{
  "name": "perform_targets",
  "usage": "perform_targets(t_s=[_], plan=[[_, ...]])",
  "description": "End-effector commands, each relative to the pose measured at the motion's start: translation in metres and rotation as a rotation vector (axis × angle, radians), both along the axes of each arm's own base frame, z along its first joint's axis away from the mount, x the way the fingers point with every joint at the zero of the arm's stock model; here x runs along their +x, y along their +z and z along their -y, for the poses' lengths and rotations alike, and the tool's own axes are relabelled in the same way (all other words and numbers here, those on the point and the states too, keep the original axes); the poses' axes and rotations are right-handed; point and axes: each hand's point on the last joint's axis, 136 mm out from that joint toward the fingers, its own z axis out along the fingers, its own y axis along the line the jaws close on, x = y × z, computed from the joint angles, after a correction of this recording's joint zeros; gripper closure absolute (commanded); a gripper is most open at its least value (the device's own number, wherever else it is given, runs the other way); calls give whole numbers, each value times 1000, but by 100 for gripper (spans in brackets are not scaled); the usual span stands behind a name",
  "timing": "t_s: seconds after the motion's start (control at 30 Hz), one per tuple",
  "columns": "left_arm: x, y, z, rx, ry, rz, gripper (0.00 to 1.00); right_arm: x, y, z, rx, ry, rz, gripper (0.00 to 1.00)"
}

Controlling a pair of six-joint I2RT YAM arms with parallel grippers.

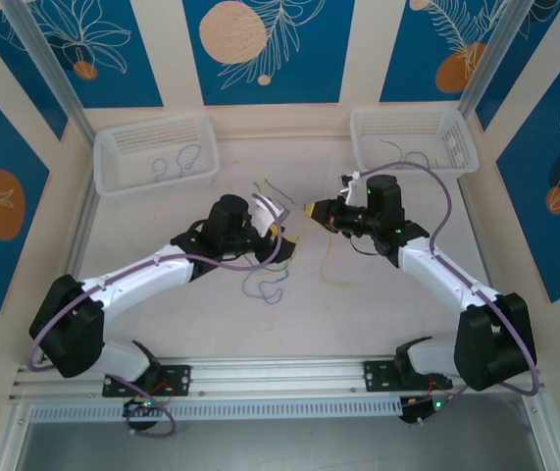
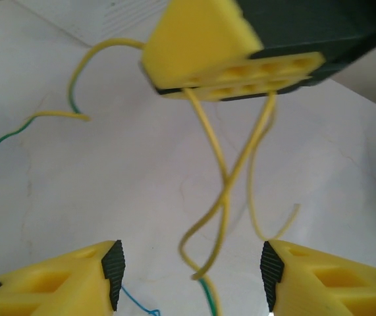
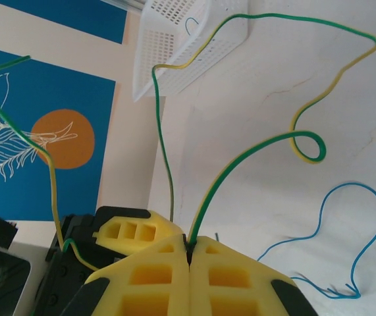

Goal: Untangle the cables

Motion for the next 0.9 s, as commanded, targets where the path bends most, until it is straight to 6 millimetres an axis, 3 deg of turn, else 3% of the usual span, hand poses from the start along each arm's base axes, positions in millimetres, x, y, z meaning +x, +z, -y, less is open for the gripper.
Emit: perform_targets(t_s=[0.0, 0.27, 0.47, 0.6, 0.67, 0.83, 0.87], plan=[[-23, 25, 15, -62, -154, 70, 38, 2, 14, 1, 16, -15, 3, 100], [-31, 19, 24, -58, -212, 70, 39, 2, 19, -2, 37, -5, -5, 100], [-33, 17, 30, -60, -235, 75, 63, 2, 20, -2, 39, -5, -9, 100], [-34, 15, 30, -53, -236, 72, 62, 1, 21, -3, 48, 0, -13, 100], [-35, 15, 29, -55, -240, 75, 71, 1, 21, -2, 49, -1, -10, 100], [-33, 14, 28, -47, -227, 82, 82, 2, 20, 0, 49, -10, -12, 100], [-33, 15, 27, -46, -225, 83, 90, 2, 20, 0, 49, -8, -10, 100]])
